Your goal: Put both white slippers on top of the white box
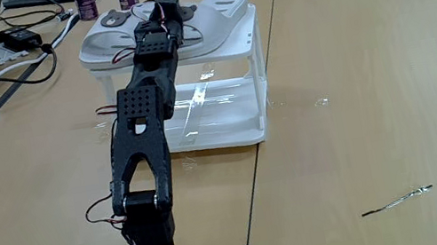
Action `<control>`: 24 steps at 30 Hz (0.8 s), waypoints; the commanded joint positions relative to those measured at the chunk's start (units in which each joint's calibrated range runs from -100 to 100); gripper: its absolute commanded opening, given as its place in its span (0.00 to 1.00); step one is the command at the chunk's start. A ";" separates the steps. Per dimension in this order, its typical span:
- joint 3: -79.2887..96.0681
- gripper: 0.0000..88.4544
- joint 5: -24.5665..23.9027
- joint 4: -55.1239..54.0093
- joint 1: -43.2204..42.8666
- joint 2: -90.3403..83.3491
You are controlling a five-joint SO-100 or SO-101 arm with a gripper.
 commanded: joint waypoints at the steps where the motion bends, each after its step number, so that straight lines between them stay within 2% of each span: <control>1: -5.40 0.25 0.42 -0.10 0.73 -2.23; 7: -1.98 0.25 0.42 3.09 0.73 -7.95; 21: 19.77 0.25 0.42 4.47 0.73 -27.81; 24: 25.63 0.34 0.42 4.47 0.40 -31.68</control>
